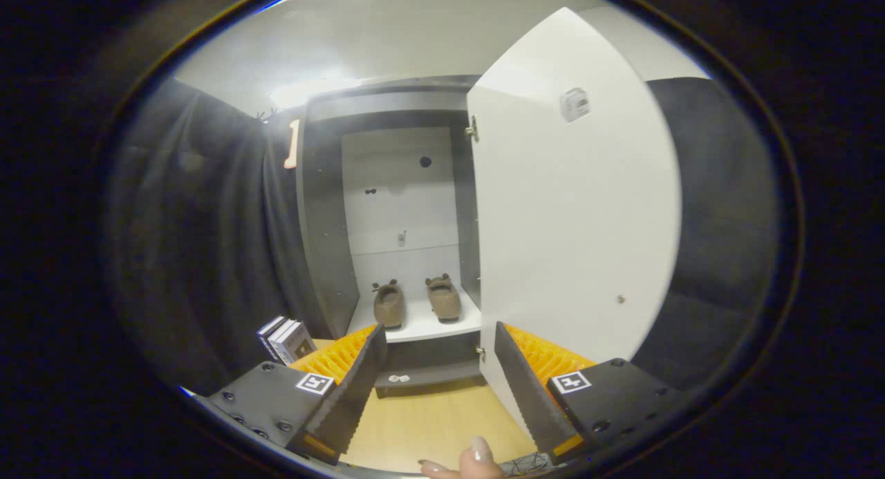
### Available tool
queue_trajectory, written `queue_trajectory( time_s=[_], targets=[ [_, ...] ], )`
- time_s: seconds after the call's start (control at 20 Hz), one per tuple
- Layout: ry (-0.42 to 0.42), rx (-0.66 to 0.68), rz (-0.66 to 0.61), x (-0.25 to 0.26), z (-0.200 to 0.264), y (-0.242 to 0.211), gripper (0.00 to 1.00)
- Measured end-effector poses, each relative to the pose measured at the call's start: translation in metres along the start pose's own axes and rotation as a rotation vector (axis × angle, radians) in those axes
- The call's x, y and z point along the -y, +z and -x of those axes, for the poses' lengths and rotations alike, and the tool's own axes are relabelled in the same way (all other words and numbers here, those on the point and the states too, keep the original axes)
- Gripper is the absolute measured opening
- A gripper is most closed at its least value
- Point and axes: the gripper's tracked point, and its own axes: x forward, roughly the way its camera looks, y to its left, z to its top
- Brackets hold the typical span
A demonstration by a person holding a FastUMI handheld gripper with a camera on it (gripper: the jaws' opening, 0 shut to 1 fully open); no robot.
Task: Open the shoe cabinet door, grab the shoes and put them into the shoe cabinet, then close the shoe cabinet door.
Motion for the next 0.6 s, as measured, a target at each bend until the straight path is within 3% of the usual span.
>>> queue_trajectory(
  time_s=[0.25,0.6],
  targets=[
    [-0.077,0.014,0.024,0.079,0.047,0.026,0.98],
    [-0.100,0.033,0.064,0.182,0.054,0.034,0.98]
  ],
)
